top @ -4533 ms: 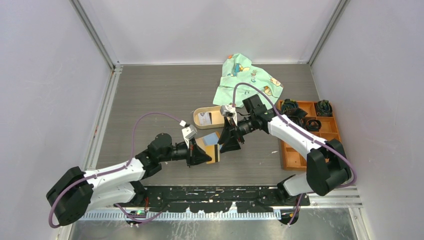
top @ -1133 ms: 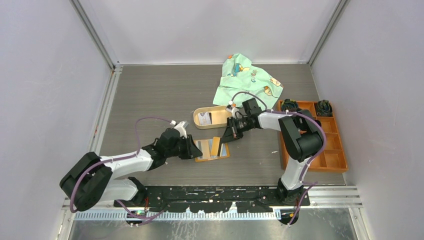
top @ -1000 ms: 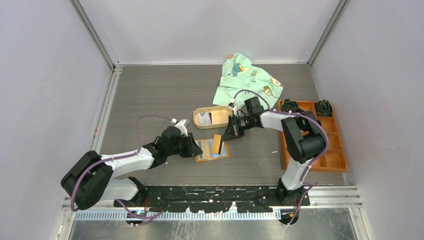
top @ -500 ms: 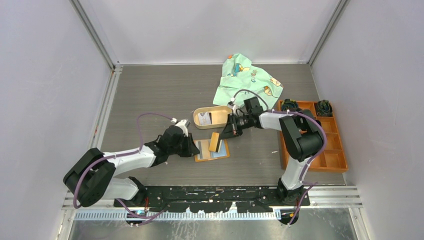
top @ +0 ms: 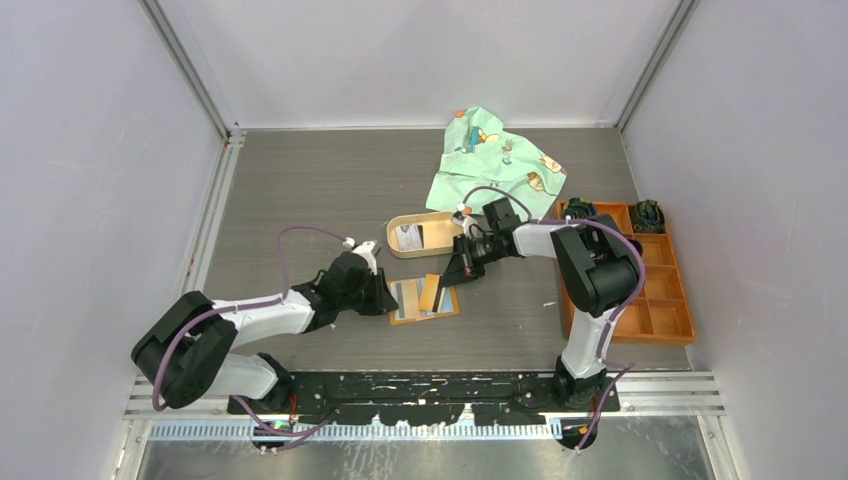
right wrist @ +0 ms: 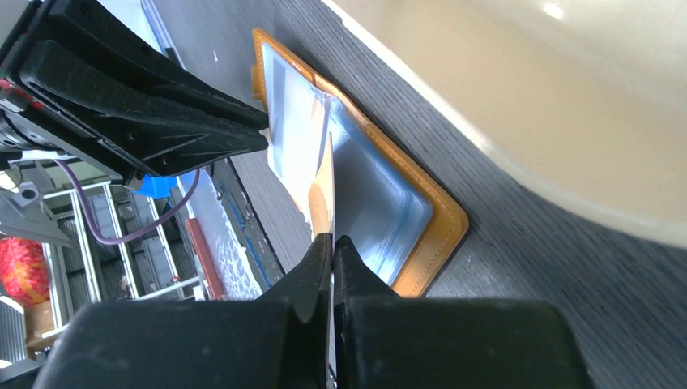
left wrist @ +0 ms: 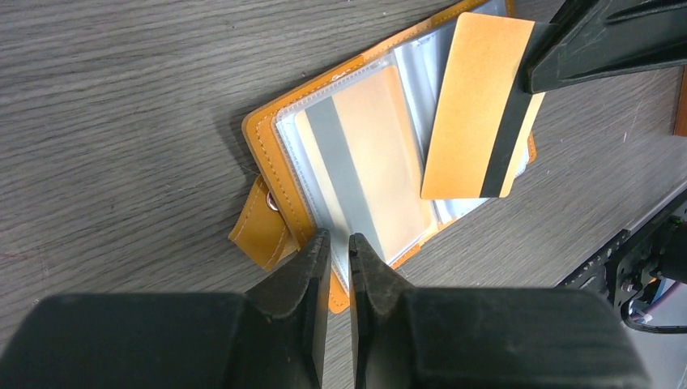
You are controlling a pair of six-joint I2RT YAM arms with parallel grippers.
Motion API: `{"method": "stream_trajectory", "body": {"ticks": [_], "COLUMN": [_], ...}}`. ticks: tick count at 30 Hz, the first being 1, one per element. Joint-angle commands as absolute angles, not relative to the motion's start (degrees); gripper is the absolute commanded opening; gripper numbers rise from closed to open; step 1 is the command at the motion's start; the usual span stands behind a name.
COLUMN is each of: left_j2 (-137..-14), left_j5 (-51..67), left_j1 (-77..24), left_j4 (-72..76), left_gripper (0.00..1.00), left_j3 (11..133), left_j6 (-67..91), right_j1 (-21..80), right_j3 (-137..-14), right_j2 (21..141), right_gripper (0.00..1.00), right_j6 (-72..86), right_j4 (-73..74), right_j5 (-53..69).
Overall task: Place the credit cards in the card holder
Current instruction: Insert the credit card into the card holder.
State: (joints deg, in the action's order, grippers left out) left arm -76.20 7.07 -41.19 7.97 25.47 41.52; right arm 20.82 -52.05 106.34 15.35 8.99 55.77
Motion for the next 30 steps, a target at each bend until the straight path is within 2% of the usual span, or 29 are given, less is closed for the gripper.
{"method": "stream_trajectory", "body": {"ticks": [1,25,30], "left_j2": [-77.05,-80.20,-80.51], "left_j5": [6.23,6.42,6.46], "left_j1": [-41.22,-41.22,-41.22], "left_j4": [8.70,8.18,8.05], "left_gripper": [0.16,0.16,0.16], "left_j3": [27.05,28.82,29.05], "left_j6": [40.22,39.13,38.95], "right_j1": [22.01,24.26,24.34], "right_j3": [-54.29,-56.18,-56.08], "right_j2": [106.86,105.77,106.73], "right_gripper": [0.01,0.01,0.01], "right_j6": [13.17,13.81,14.30], "right_j4": [10.21,12.14,11.89], "right_j5": [54.70,46.55,48.13]}}
